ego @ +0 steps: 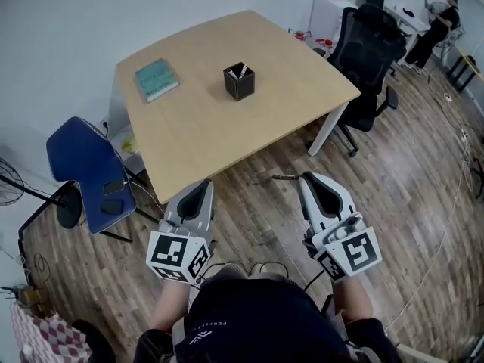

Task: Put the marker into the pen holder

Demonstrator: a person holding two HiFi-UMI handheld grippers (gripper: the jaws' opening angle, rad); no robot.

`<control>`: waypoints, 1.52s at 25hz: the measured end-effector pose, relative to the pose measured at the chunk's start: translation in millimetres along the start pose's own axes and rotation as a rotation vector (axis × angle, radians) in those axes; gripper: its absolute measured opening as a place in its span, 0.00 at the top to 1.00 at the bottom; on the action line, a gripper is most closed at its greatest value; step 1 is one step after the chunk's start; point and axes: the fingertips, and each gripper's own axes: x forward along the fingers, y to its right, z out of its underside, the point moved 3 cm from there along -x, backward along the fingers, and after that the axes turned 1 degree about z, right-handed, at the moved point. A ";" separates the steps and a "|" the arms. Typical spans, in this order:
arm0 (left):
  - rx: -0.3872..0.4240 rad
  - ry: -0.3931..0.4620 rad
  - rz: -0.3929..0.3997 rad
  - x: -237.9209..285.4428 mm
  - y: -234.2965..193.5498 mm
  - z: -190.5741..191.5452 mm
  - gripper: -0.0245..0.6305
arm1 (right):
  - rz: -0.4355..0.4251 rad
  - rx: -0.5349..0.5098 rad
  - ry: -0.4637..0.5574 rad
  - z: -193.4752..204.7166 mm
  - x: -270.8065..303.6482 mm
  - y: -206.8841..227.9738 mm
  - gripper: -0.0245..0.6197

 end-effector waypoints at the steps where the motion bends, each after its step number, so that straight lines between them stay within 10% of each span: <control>1: 0.000 -0.004 -0.003 0.5 -0.3 0.8 0.95 | -0.002 0.005 0.000 1.3 2.9 2.2 0.93; 38: -0.017 -0.105 0.055 122.0 -200.3 13.2 0.95 | -0.015 -0.021 -0.072 31.0 251.5 -2.1 0.93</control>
